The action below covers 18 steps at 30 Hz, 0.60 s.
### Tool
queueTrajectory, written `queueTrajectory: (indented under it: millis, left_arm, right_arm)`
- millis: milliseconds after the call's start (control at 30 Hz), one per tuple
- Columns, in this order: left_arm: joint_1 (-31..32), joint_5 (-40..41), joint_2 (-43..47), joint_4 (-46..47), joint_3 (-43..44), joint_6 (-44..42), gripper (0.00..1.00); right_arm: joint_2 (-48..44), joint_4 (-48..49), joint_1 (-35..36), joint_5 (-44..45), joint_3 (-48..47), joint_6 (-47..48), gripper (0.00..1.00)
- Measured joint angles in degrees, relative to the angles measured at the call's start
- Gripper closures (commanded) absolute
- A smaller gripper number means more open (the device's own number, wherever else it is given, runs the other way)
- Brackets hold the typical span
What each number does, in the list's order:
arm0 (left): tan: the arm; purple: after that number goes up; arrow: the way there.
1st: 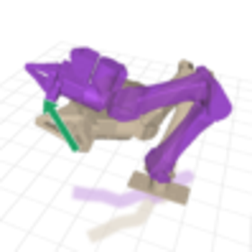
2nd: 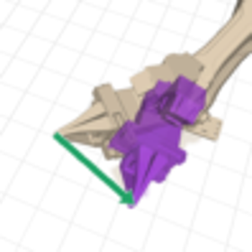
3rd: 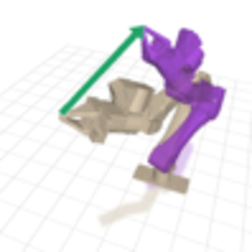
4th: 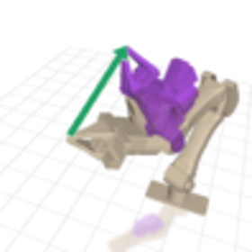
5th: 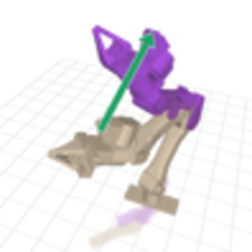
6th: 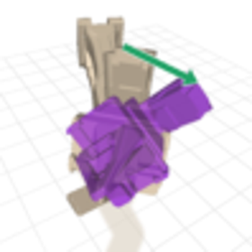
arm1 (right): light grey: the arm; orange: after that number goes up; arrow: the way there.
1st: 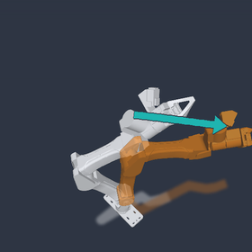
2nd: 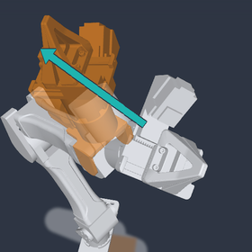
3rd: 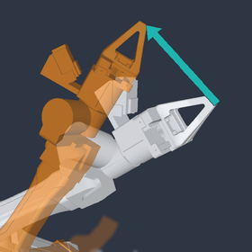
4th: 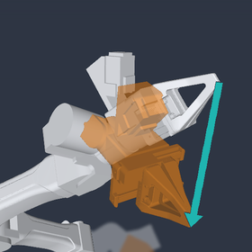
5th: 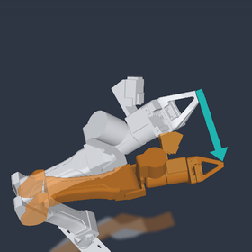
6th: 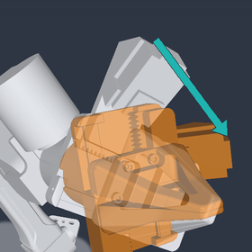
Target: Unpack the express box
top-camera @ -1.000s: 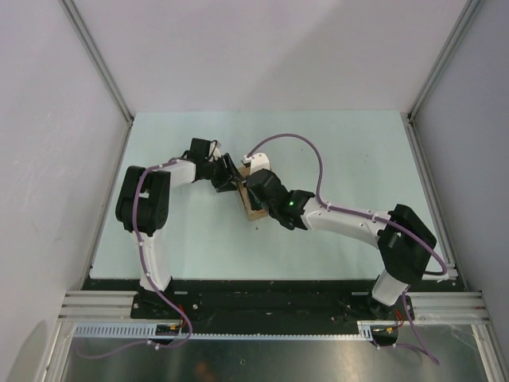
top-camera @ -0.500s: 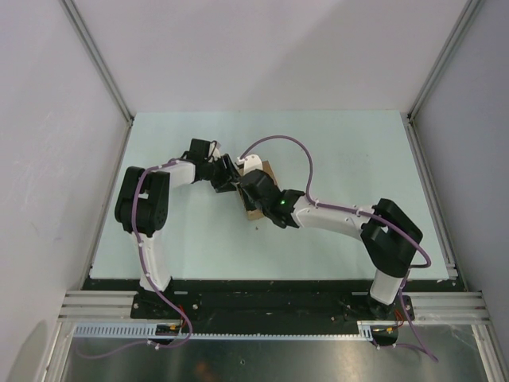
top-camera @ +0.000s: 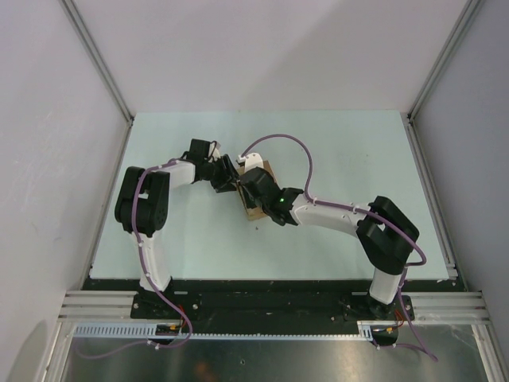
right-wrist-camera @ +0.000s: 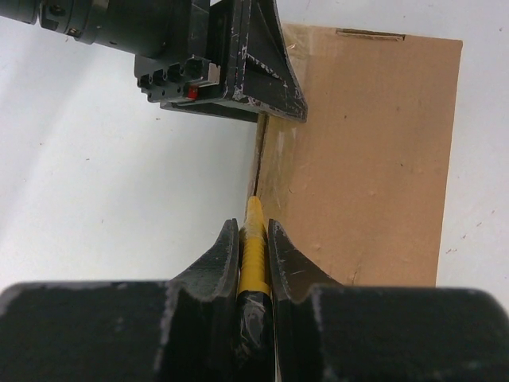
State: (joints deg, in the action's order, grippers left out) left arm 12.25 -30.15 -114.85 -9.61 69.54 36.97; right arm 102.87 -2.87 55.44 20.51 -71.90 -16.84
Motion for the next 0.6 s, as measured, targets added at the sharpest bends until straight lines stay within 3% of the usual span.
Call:
queueTrajectory:
  millis: [600]
  left_arm:
    - [0.0,0.02,0.0,-0.15,0.0,-0.02,0.5]
  right_arm:
    - [2.19,0.13,0.02,-0.42,-0.24,-0.02,1.0]
